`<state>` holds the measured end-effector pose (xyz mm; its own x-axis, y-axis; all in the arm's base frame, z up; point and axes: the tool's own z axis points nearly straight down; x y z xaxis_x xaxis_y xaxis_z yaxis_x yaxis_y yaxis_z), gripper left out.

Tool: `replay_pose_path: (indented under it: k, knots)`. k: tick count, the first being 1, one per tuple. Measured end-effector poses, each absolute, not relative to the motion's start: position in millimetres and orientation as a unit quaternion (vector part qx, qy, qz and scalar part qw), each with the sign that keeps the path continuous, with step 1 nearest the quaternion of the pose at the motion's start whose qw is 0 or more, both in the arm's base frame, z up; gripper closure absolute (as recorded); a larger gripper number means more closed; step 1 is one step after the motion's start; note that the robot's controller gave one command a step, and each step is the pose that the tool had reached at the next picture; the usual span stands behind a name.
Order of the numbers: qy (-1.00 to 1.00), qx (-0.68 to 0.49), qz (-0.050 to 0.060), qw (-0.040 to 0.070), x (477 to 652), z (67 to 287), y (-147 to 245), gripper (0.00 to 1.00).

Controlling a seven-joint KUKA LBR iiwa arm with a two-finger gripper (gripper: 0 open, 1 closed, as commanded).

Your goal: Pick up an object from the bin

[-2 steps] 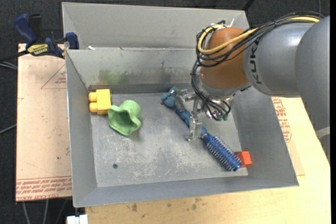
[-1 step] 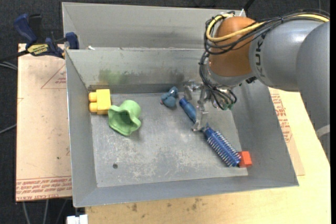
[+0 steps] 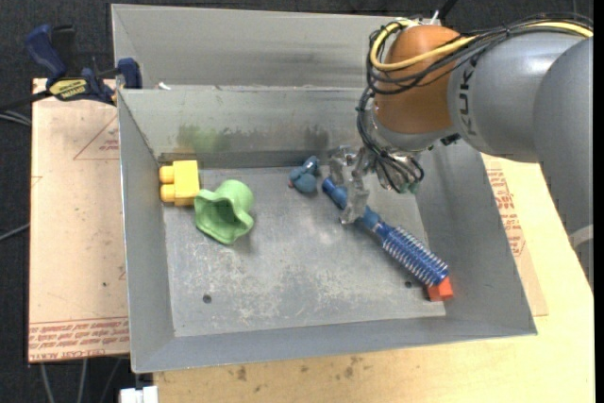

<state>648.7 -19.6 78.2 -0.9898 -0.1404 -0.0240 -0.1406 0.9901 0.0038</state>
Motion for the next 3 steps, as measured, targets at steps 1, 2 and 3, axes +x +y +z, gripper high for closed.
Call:
replay_pose_path:
  k: [1, 2, 3]
  knots:
    - [0.997, -0.072, 0.000, 0.005, 643.1, 125.4, -26.1, 1.00]
    - [0.997, -0.072, 0.001, 0.002, 641.6, 121.6, -25.9, 0.00]
    - [1.000, 0.011, 0.001, 0.000, 646.7, 68.3, -38.9, 0.00]
